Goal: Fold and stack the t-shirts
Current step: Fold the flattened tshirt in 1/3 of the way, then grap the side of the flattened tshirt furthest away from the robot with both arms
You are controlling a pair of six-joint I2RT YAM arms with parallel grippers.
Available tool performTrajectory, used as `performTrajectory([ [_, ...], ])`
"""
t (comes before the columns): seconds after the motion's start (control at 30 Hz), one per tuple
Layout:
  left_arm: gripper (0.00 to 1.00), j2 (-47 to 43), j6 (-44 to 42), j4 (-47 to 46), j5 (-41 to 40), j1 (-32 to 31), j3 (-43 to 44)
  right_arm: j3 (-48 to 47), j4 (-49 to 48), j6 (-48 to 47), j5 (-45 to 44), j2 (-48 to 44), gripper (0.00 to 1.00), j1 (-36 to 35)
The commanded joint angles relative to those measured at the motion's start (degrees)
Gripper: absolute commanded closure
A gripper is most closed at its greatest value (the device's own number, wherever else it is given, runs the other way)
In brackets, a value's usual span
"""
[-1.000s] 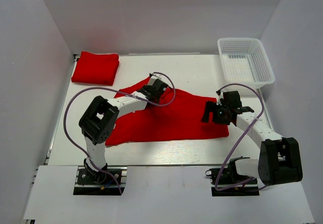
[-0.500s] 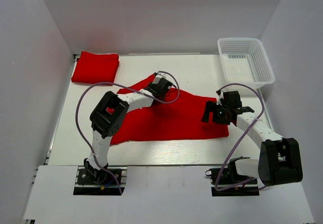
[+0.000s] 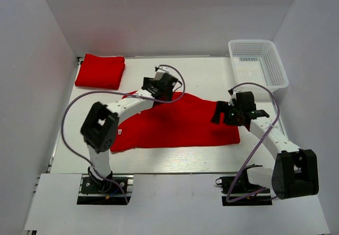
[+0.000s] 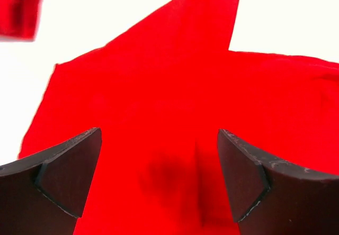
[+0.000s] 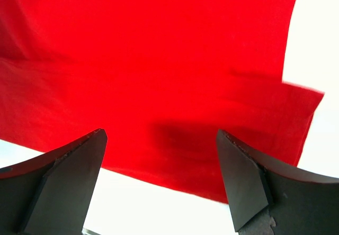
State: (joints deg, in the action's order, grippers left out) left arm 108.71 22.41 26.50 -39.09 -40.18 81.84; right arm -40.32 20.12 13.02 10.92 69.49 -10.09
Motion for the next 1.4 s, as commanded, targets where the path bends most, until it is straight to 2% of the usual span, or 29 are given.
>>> performTrajectory([
  [0.0, 0.00, -10.34, 4.56, 6.10, -1.69, 0.28, -4.05, -3.10, -2.89, -0.19, 1.64, -1.64, 0.10, -0.02],
  [0.13, 0.00, -15.71, 10.62, 10.49, 0.33, 0.28, -12.92, -3.54, -5.70, 0.52, 5.16, 0.11, 0.10, 0.07],
  [0.23, 0.00, -18.61, 14.23, 11.20, 5.50, 0.28, -19.42, -3.19, -6.93, 0.78, 7.54, 2.31, 0.10, -0.20],
  [0.57, 0.00, -29.32, 26.97, 10.68, 13.51, 2.74, -41.74, 1.64, -6.67, 2.18, 6.22, 6.53, 0.10, -0.11],
  [0.7, 0.00, -33.28, 30.06, 11.29, 16.32, 3.80, -47.91, 3.05, -6.32, 2.19, 5.25, 7.58, 0.10, -0.20],
  [0.83, 0.00, -35.74, 31.11, 15.59, 17.03, 4.32, -48.53, 3.84, -7.72, 1.84, 5.78, 7.50, 0.10, -0.28],
  [0.9, 0.00, -37.07, 30.33, 17.79, 16.16, 4.32, -46.87, 2.88, -7.99, 0.97, 5.78, 6.80, 0.10, -0.20],
  [1.07, 0.00, -38.14, 20.51, 15.87, 11.51, 4.32, -33.62, -0.46, -8.69, -0.01, 3.24, 3.81, 0.10, -0.37],
  [1.13, 0.00, -34.72, 15.67, 12.54, 8.34, 4.32, -26.17, -2.74, -9.39, -0.44, 2.01, 3.19, 0.10, -0.55],
  [1.2, 0.00, -30.86, 7.15, 8.50, 6.58, 4.32, -20.61, -5.55, -9.49, -0.97, -0.18, 3.54, 0.10, -0.72],
  [1.3, 0.00, -19.18, -3.04, 6.28, 2.20, 4.32, -8.40, -10.12, -8.26, -1.33, -1.42, 6.00, 0.10, -0.72],
  [1.33, 0.00, -15.84, -4.73, 6.28, 0.70, 4.32, -1.23, -11.44, -8.08, -1.41, -1.60, 6.35, 0.10, -0.64],
  [1.37, 0.00, -9.11, -6.05, 6.28, -0.45, 5.02, 2.49, -11.71, -8.08, -1.33, -1.86, 6.62, 0.10, -0.72],
])
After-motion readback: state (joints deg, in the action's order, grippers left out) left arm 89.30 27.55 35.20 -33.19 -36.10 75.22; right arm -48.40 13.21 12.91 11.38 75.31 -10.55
